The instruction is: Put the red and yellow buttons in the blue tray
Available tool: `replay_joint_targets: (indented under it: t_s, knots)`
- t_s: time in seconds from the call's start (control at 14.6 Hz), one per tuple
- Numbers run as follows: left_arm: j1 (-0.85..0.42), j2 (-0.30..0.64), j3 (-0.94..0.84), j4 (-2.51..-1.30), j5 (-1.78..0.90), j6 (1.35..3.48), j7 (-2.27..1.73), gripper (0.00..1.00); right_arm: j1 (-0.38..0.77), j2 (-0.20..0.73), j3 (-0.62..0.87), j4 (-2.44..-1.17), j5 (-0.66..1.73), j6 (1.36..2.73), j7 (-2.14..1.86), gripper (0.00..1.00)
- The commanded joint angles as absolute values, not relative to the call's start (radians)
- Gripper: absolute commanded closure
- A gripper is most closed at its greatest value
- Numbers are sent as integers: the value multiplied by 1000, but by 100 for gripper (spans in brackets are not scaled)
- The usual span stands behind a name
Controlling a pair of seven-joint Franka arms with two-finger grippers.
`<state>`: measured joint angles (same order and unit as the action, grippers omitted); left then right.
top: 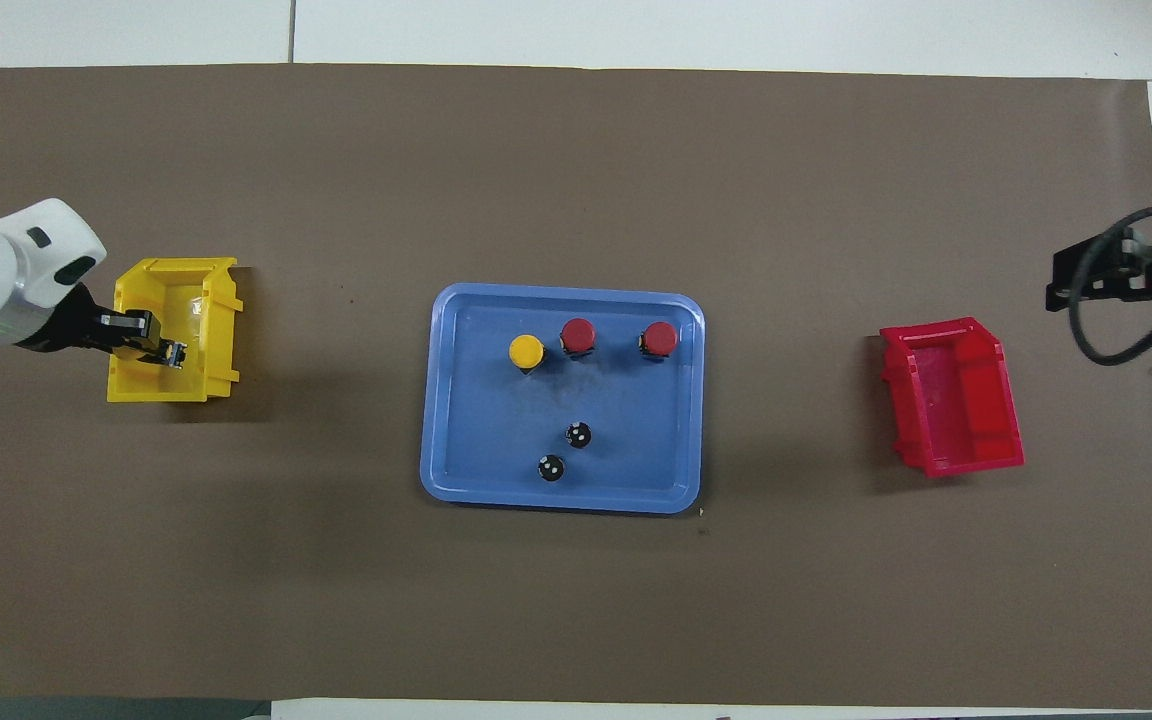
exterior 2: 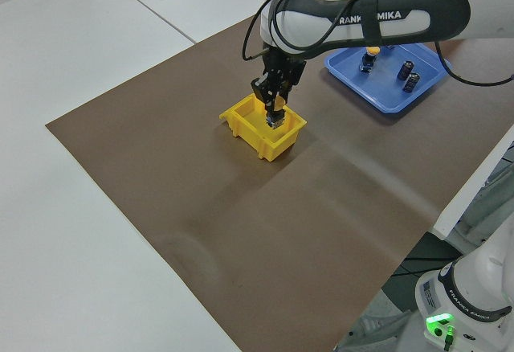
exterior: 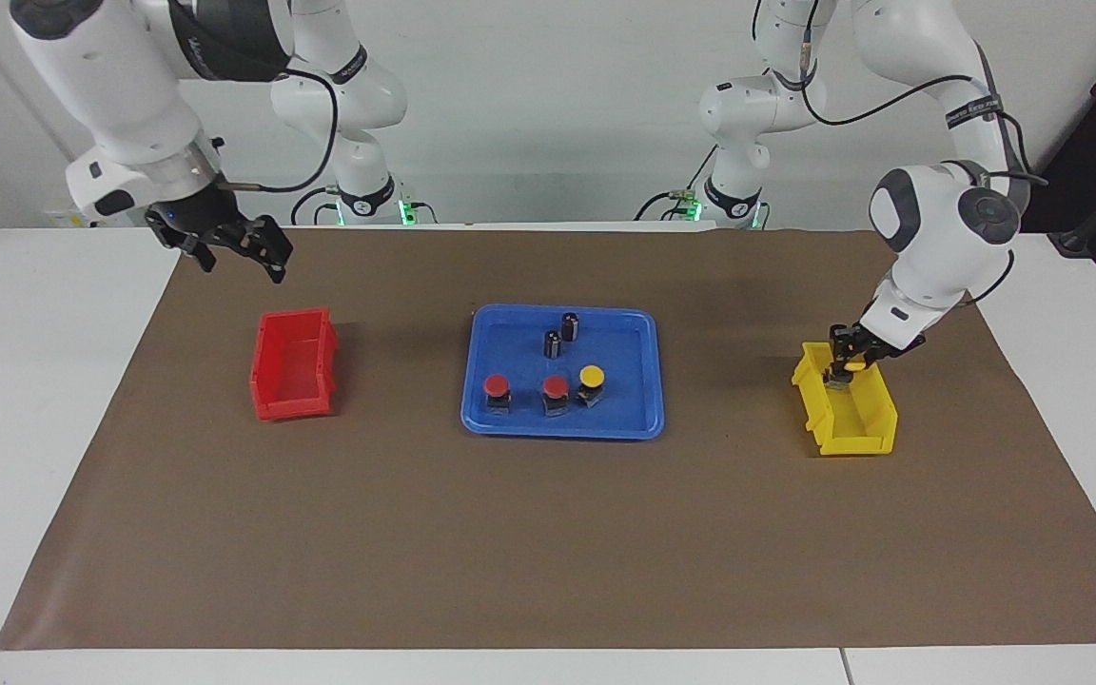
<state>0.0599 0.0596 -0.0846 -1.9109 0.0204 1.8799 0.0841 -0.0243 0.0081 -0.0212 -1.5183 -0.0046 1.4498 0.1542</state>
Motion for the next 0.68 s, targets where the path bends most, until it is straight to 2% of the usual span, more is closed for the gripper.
replay_joint_targets:
  t_s: [0.0, 0.07, 0.27, 0.61]
  knots:
    - [9, 100, -86, -1682, -18, 1678, -24, 98, -72, 5, -6, -1547, -11, 1463, 91, 0]
    - [-49, 100, -86, -1683, -32, 1687, -108, 99, -80, -11, -9, -1574, -9, 1480, 68, 0]
    - [-243, 83, -87, -1785, -34, 1860, -435, 98, -83, -20, -5, -1615, -9, 1523, 49, 0]
    - [-449, 176, -86, -1848, -35, 2083, -718, 98, -71, -21, 0, -1615, -9, 1508, 49, 0]
